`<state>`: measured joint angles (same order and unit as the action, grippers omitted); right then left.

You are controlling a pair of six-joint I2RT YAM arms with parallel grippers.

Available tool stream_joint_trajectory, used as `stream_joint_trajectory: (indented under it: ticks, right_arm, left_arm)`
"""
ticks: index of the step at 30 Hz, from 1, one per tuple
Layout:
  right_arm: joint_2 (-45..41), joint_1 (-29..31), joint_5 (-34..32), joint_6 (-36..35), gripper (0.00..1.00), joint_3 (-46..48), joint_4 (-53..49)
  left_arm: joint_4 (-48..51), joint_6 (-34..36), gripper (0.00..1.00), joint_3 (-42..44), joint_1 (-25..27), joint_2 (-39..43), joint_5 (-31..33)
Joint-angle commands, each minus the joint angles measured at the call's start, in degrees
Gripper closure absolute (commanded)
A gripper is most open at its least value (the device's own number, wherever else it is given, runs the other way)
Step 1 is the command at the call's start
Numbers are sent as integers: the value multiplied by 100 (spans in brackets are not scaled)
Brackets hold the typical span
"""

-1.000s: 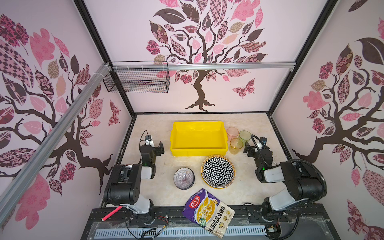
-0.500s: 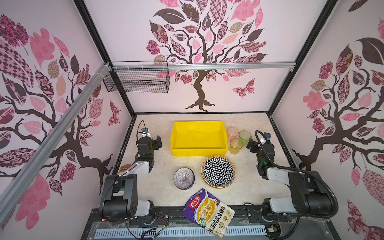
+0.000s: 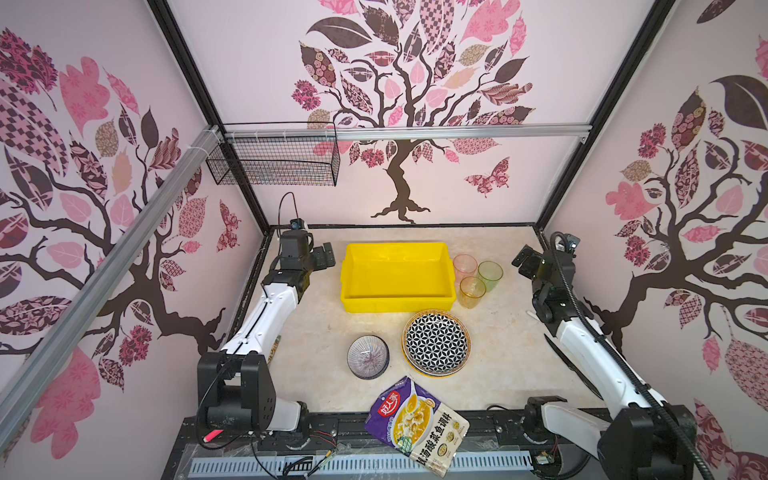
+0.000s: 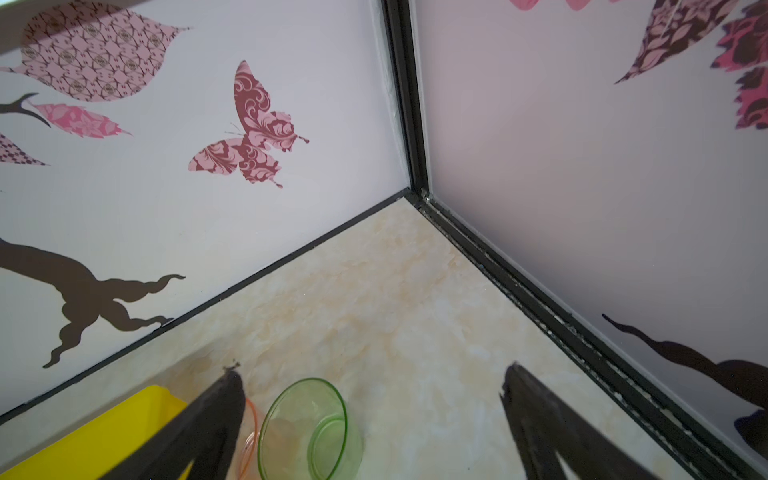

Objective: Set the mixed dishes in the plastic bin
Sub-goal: 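Move the left gripper toward the plate stack while the right approaches too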

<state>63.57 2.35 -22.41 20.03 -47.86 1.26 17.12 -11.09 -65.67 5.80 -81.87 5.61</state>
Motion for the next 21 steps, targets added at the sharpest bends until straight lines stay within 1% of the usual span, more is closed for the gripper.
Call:
stream_joint_trajectory:
  ticks: [1, 3, 5, 7, 12, 14, 17, 21]
  right_arm:
    - [-107, 205, 291, 304, 1, -391, -1331]
    - [-133, 242, 776, 403, 2, -507, -1595]
    - [-215, 299, 1255, 467, 2, -521, -1784]
    - [-328, 416, 1460, 519, 4, -489, -1973]
    - [-534, 758, 1703, 545, 6, -566, -2610]
    - [-565, 874, 1936, 573, 7, -559, -2809]
    - [-608, 906, 2424, 680, 9, -497, -3025]
    - [-726, 934, 2652, 633, 9, -401, -3233]
  left_arm:
    - [992, 19, 3, -507, 335, 11, 269]
    - [1249, -64, 6, -617, 427, 121, 120]
    - [1456, -188, 8, -649, 432, 279, -275]
    - [1629, -396, 12, -642, 433, 425, -578]
    - [2138, -632, 14, -683, 524, 673, -1341]
    - [2393, -552, 15, -735, 725, 733, -1186]
    - [2811, -341, 15, -911, 1206, 734, -899]
    - [3198, -236, 15, -1031, 1705, 761, -634]
